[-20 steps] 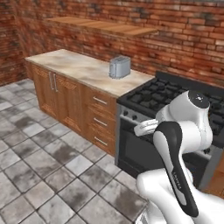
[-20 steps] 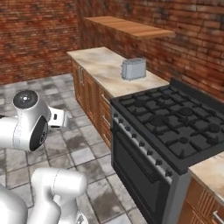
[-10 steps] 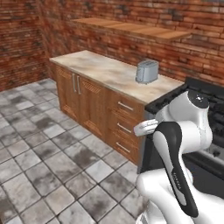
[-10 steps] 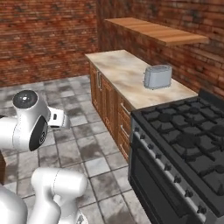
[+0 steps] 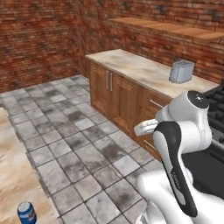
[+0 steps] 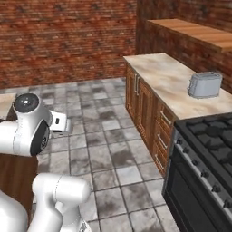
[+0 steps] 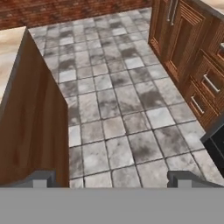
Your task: Four empty soda cans are scattered around the kitchen. Gather all the cans and cluster them next to the stove for recycling.
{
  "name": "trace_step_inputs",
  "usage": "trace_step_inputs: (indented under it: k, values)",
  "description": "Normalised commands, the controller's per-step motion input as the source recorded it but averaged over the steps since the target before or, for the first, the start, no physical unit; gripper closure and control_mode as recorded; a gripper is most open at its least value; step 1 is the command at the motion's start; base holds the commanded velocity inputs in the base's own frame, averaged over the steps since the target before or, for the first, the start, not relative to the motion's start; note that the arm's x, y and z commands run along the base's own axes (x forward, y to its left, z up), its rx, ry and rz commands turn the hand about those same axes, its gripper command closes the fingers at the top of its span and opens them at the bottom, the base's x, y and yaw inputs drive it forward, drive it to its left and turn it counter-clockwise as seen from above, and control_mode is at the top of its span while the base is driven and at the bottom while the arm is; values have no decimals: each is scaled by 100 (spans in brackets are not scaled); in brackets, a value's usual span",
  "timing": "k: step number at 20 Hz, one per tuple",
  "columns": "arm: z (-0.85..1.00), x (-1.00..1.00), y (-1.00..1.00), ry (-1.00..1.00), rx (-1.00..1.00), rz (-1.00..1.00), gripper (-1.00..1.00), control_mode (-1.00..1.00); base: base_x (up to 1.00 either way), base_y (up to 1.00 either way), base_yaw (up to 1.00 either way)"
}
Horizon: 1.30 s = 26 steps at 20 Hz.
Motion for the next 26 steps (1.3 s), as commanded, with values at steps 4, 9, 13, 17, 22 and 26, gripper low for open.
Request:
trace_step_inputs:
  k: [4, 9, 13, 17, 22, 26]
  values:
    - [0, 0, 0, 0, 0, 0, -100, 100, 8, 18, 36]
    - [0, 0, 0, 0, 0, 0, -100, 100, 8, 23, 32]
    - [0, 0, 0, 0, 0, 0, -100, 100, 0, 32, 30]
    - [0, 0, 0, 0, 0, 0, -100, 100, 0, 26, 24]
    - [0, 0, 0, 0, 0, 0, -100, 100, 3, 17, 18]
    - [0, 0, 0, 0, 0, 0, -100, 100, 0, 17, 27]
